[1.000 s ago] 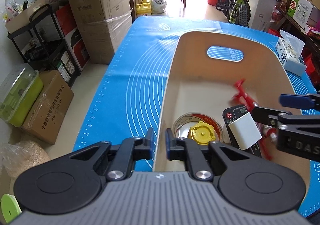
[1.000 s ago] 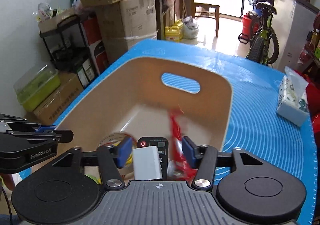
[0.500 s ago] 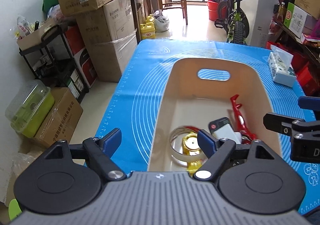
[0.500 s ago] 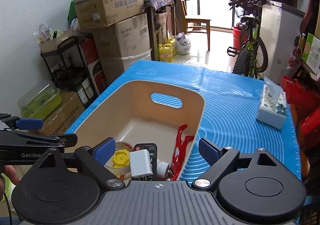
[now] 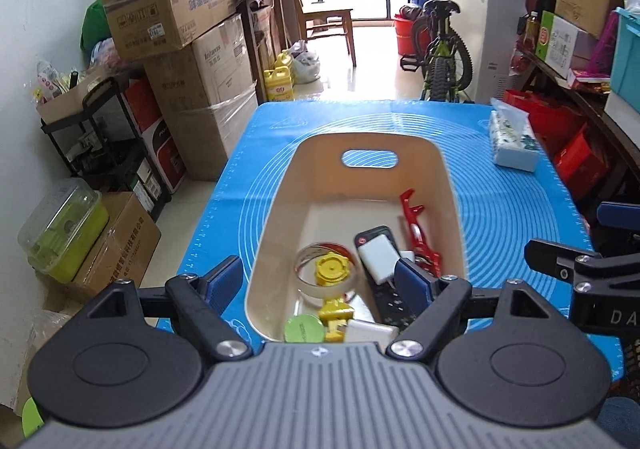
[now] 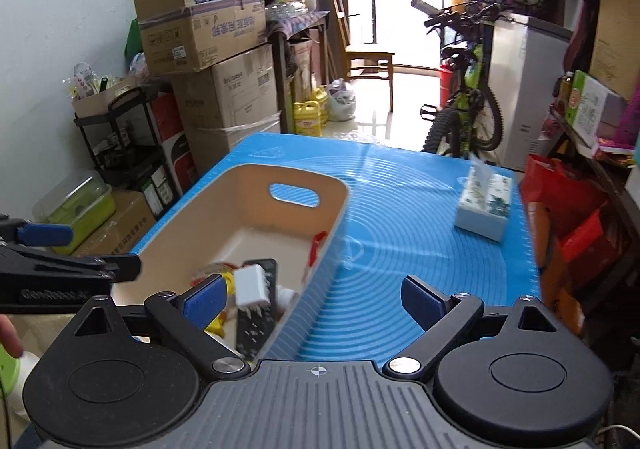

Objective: Organize rigid objects

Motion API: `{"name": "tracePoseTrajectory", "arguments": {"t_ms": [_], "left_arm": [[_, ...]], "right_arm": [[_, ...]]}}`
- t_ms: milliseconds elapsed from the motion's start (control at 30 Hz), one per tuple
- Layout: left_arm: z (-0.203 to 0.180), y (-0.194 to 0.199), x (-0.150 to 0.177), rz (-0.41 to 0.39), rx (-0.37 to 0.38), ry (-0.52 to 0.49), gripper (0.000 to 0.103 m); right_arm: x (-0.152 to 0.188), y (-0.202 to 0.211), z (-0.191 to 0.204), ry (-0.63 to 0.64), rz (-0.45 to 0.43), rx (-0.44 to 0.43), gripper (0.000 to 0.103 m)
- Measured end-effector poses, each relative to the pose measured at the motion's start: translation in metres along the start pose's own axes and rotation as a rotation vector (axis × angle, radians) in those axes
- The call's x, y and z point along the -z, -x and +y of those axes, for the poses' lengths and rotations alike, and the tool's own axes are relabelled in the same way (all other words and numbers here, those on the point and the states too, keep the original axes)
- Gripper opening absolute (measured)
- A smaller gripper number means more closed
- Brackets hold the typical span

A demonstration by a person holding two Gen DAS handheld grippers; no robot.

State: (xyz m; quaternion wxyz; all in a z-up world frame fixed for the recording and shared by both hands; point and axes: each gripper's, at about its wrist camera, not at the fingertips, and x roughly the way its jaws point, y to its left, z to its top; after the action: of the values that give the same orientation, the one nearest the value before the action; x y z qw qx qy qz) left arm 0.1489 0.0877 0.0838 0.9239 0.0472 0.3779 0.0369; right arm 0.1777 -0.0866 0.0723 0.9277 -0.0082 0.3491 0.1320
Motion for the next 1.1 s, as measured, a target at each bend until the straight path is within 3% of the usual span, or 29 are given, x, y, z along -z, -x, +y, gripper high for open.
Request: {"name": "tracePoseTrajectory", "arguments": {"t_ms": [233, 500, 1100], "left_arm": [[-0.019, 0.027, 0.012, -0.027, 0.004, 0.021, 0.083], [-0.051, 0.049, 0.035, -0.035, 0.018, -0.020, 0.083], [-0.082, 0.066, 0.089, -0.114, 0.020, -0.028, 0.083]], "right_arm": [[0.020, 0.038, -0.020, -0.018, -0.024, 0.037, 0.095], [0.049, 0.072, -0.038, -0.045, -0.031, 0.063, 0.095], [0.116, 0.101, -0.050, -0.072, -0.073, 0.104, 0.095]]}}
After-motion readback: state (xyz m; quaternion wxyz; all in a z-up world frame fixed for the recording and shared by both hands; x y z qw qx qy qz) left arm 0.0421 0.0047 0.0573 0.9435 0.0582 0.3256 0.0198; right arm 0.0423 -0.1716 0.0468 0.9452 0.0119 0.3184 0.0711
